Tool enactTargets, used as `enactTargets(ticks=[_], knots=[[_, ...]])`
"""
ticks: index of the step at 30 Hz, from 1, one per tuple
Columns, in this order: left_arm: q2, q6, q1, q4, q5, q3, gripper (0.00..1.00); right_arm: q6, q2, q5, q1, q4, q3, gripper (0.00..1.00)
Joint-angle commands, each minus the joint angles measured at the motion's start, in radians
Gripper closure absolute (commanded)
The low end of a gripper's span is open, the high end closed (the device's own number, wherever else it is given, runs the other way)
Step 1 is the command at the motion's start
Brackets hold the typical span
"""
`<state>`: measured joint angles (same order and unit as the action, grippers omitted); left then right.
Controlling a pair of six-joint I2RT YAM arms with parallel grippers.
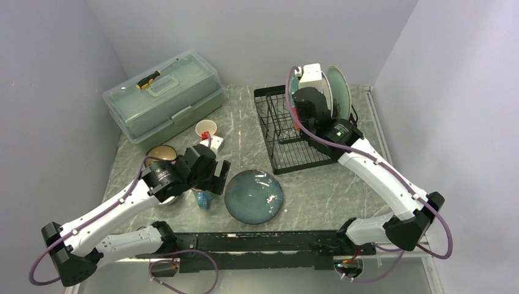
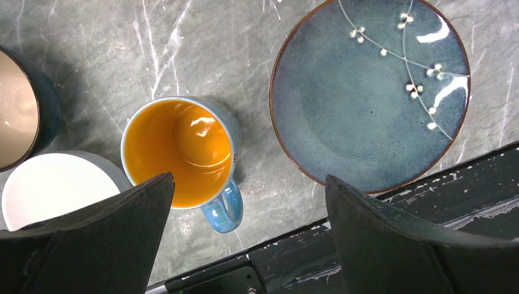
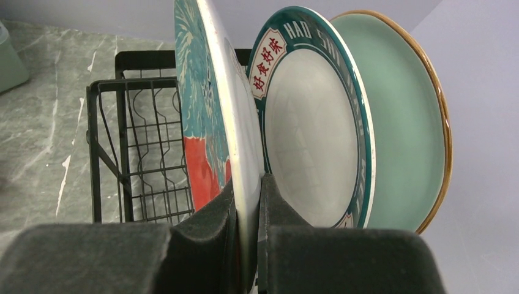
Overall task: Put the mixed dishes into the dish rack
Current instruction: Insert the plate into the dish rack.
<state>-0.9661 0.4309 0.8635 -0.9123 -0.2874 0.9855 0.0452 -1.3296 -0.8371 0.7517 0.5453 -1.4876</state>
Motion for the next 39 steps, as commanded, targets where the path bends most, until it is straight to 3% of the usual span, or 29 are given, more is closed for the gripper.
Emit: enactTargets(ticks=[1,11,13,16,20,29,39], knots=[[-0.003,0.005,0.003,-0.004,-0.017,0.002,0.01,0.051,0.05,0.043,0.015,-0.108,0.025,1.0],[-0.003,0.006,0.003,-0.005,-0.02,0.002,0.01,0.087,0.087,0.061,0.028,-0.085,0.047,0.95],[0.0,0.005,0.003,-0.005,-0.02,0.002,0.0,0.088,0.094,0.056,0.035,-0.084,0.051,0.87],[0.0,0.006,0.003,-0.005,-0.02,0.002,0.01,0.087,0.103,0.043,0.047,-0.085,0.059,0.66],[-0.002,0.006,0.002,-0.006,-0.021,0.002,0.01,0.086,0.115,0.036,0.061,-0.087,0.058,0.55],[-0.003,0.008,0.003,-0.005,-0.018,0.002,0.01,0.075,0.155,-0.013,0.129,-0.058,0.003,0.46],[-0.015,0.009,0.003,-0.003,-0.008,0.003,0.01,0.199,0.285,0.145,0.155,0.039,0.033,0.41]])
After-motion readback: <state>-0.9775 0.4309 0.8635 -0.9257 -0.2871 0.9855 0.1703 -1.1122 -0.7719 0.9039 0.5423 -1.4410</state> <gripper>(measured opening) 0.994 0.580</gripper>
